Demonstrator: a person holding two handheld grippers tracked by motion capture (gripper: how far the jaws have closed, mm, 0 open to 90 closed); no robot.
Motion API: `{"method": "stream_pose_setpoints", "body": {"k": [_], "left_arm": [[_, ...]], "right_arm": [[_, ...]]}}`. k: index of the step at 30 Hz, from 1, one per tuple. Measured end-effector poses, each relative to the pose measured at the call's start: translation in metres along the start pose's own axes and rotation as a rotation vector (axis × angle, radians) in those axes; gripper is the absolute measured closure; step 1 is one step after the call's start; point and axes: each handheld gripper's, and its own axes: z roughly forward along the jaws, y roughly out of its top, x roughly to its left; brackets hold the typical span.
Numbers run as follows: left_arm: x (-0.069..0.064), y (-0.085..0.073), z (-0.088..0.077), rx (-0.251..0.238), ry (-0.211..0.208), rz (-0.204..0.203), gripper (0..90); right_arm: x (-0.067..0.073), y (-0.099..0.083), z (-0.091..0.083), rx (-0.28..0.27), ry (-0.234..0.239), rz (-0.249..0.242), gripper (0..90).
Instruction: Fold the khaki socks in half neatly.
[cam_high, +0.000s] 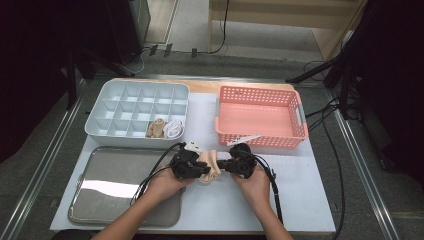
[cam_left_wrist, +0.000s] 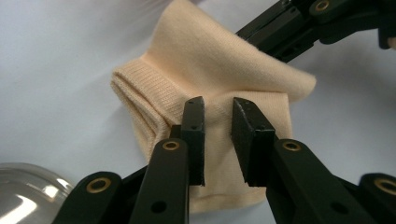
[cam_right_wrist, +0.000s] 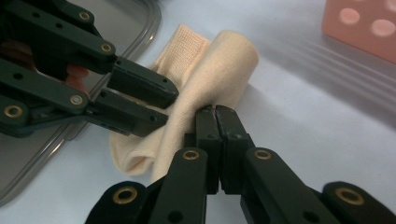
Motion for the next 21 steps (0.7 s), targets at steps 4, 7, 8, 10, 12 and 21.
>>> {"method": "stream_pose_setpoints", "body": {"k": [4, 7, 8, 10, 12, 21], "left_arm": [[0.003, 0.002, -0.013, -0.011, 0.008, -0.005, 75.0], [0.008, 0.000, -0.014, 0.012, 0.014, -0.019, 75.1], [0.008, -0.001, -0.013, 0.013, 0.014, -0.024, 75.1], [0.009, -0.002, -0.010, 0.014, 0.010, -0.026, 75.4], [0.008, -0.003, -0.008, 0.015, 0.012, -0.015, 76.0], [0.003, -0.006, -0.003, 0.014, 0.002, -0.002, 80.7]], "right_arm": [[-0.001, 0.000, -0.001, 0.004, -0.002, 0.001, 89.9], [-0.001, 0.000, -0.001, 0.005, -0.001, 0.004, 89.5], [-0.001, 0.000, -0.001, 0.005, 0.000, 0.005, 89.5], [0.000, 0.001, -0.001, 0.002, 0.001, 0.006, 89.5], [0.000, 0.001, -0.002, -0.001, 0.000, 0.002, 89.5], [0.008, 0.003, -0.001, -0.008, 0.013, -0.014, 89.6]]}}
